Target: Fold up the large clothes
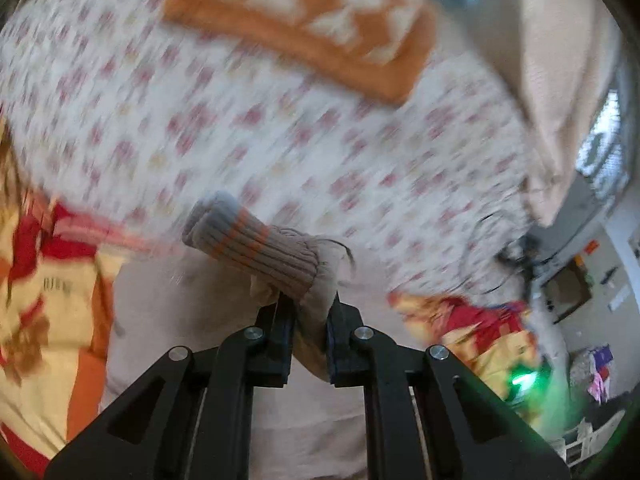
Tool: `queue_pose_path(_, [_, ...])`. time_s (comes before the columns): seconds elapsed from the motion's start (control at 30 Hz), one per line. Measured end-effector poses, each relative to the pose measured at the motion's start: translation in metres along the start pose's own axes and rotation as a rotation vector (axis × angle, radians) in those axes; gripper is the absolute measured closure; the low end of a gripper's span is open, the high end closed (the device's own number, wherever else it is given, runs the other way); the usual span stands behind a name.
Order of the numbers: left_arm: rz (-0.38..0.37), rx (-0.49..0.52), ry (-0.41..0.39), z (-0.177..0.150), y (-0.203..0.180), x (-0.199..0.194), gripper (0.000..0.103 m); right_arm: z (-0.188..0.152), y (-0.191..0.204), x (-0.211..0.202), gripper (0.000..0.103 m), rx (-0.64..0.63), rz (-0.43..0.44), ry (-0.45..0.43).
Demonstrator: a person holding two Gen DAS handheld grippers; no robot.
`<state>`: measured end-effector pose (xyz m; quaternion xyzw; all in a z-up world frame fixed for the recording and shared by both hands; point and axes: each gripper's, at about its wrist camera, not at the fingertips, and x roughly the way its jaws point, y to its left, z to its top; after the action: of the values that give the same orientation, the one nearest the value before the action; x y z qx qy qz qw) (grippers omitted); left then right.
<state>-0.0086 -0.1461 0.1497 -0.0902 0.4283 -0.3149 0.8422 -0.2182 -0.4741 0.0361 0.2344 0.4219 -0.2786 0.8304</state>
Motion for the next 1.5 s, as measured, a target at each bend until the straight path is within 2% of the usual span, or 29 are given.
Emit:
queue_pose_path(0.07, [0.059,-0.025,0.065,-0.022,0.027,0.025,0.093,0.000,-0.008,-0.006,0.020,0.032,0.042,0.006])
queue_pose_path(0.17, [0.084,-0.114,0.174,-0.056,0.072,0.060,0.092,0.002,0.006,-0.017,0.019,-0.077,-0.003,-0.017])
queue_pose_path(0.23, [0.099,-0.112,0.206,-0.073,0.081,0.070,0.091,0.000,0.016,-0.013,0.019,-0.158,-0.038,0.036])
queue_pose_path(0.33, [0.116,-0.043,0.202,-0.084,0.075,0.069,0.090,-0.007,0.024,-0.019,0.019,-0.300,-0.043,0.101])
queue_pose_path(0.4, [0.132,0.001,0.190,-0.086,0.069,0.067,0.089,-0.006,0.019,-0.032,0.019,-0.310,-0.011,0.089])
queue_pose_path(0.47, [0.132,0.003,0.186,-0.086,0.069,0.066,0.088,-0.002,0.012,-0.048,0.019,-0.279,0.031,0.075])
queue_pose_path(0.5, [0.125,-0.007,0.183,-0.086,0.071,0.064,0.086,0.002,0.009,-0.057,0.019,-0.249,0.063,0.047])
queue_pose_path(0.57, [0.129,-0.033,0.167,-0.085,0.076,0.060,0.073,0.009,0.012,-0.068,0.018,-0.190,0.168,-0.017])
queue_pose_path(0.6, [0.132,-0.044,0.158,-0.083,0.081,0.060,0.068,0.011,0.017,-0.068,0.018,-0.188,0.215,-0.036])
queue_pose_path(0.63, [0.136,-0.053,0.146,-0.083,0.081,0.057,0.059,0.012,0.026,-0.064,0.020,-0.194,0.248,-0.053])
queue_pose_path(0.67, [0.142,-0.058,0.132,-0.082,0.082,0.054,0.054,0.012,0.035,-0.057,0.028,-0.204,0.252,-0.059])
queue_pose_path(0.7, [0.147,-0.059,0.126,-0.081,0.083,0.054,0.052,0.011,0.042,-0.049,0.035,-0.220,0.243,-0.050])
queue_pose_path(0.73, [0.156,-0.056,0.123,-0.081,0.084,0.055,0.050,0.009,0.050,-0.037,0.047,-0.247,0.222,-0.029])
queue_pose_path(0.77, [0.162,-0.055,0.125,-0.082,0.085,0.057,0.048,0.003,0.059,-0.017,0.051,-0.289,0.163,0.011])
queue_pose_path(0.83, [0.157,-0.068,0.132,-0.083,0.089,0.061,0.043,-0.013,0.059,0.024,0.048,-0.296,0.066,0.135])
queue_pose_path(0.87, [0.159,-0.076,0.135,-0.083,0.090,0.063,0.042,-0.022,0.058,0.039,0.050,-0.301,0.072,0.205])
queue_pose_path(0.97, [0.168,-0.091,0.126,-0.080,0.089,0.055,0.042,-0.020,0.059,0.022,0.049,-0.316,0.063,0.161])
queue_pose_path(1.03, [0.166,-0.084,0.078,-0.074,0.084,0.041,0.041,-0.008,0.058,-0.005,0.045,-0.275,0.089,0.067])
queue_pose_path(1.1, [0.169,-0.071,0.020,-0.066,0.079,0.029,0.039,0.003,0.061,-0.019,0.045,-0.267,0.109,0.014])
queue_pose_path(1.17, [0.178,-0.060,0.007,-0.062,0.077,0.028,0.037,0.011,0.072,-0.019,0.040,-0.293,0.113,0.011])
queue_pose_path(1.27, [0.180,-0.064,0.029,-0.063,0.081,0.034,0.037,0.019,0.095,0.000,0.039,-0.348,0.088,0.009])
queue_pose_path(1.33, [0.202,-0.021,0.037,-0.064,0.077,0.041,0.037,0.020,0.100,0.021,0.039,-0.335,0.059,0.006])
queue_pose_path(1.43, [0.294,0.052,0.059,-0.065,0.073,0.060,0.036,0.018,0.093,0.058,0.039,-0.295,0.046,0.033])
queue_pose_path(1.5, [0.347,0.065,0.098,-0.066,0.079,0.077,0.029,0.014,0.087,0.081,0.034,-0.278,0.042,0.050])
